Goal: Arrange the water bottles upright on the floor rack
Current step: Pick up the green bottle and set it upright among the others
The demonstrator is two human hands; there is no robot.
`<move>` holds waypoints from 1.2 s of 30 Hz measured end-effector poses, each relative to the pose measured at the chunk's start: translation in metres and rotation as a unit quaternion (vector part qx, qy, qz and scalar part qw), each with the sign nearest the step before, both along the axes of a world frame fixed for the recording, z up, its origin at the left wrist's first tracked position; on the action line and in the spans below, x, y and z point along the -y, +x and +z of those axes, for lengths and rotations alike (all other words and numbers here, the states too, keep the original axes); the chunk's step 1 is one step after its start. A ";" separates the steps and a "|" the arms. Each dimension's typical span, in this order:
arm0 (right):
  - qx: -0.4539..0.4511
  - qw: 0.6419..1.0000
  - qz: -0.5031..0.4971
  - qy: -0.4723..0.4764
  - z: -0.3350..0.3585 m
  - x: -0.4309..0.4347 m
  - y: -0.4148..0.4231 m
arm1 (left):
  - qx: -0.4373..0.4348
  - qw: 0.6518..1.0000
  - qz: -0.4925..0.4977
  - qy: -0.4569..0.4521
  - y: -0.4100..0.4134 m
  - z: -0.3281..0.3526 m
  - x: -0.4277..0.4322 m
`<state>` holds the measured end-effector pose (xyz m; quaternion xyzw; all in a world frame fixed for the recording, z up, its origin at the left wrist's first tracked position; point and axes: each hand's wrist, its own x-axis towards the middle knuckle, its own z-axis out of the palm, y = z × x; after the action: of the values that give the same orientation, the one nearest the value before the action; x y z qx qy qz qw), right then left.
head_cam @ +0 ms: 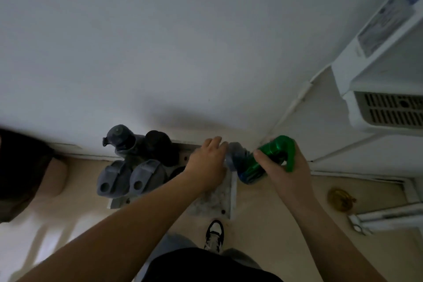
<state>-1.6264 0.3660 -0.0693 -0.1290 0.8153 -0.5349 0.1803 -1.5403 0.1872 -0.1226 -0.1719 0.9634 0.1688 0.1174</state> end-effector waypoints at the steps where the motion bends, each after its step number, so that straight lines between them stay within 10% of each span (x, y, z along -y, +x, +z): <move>1: 0.008 1.000 -0.015 -0.005 -0.001 -0.004 -0.002 | 0.011 1.000 -0.013 0.012 -0.014 -0.005 -0.004; 11: 0.038 0.998 -0.058 0.003 -0.011 -0.025 -0.014 | 0.104 0.993 -0.056 -0.024 -0.063 -0.056 -0.015; 20: 0.055 0.995 -0.076 0.011 -0.016 -0.004 -0.015 | -0.157 0.969 0.111 0.157 -0.027 0.018 -0.012; 36: 0.137 0.957 0.233 0.107 -0.029 0.138 0.000 | -0.218 0.892 0.301 0.259 0.106 0.040 -0.039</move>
<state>-1.6261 0.2284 -0.0984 -0.2207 0.7830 -0.4000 0.4222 -1.4341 0.2264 -0.0822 -0.3756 0.7892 0.4731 -0.1111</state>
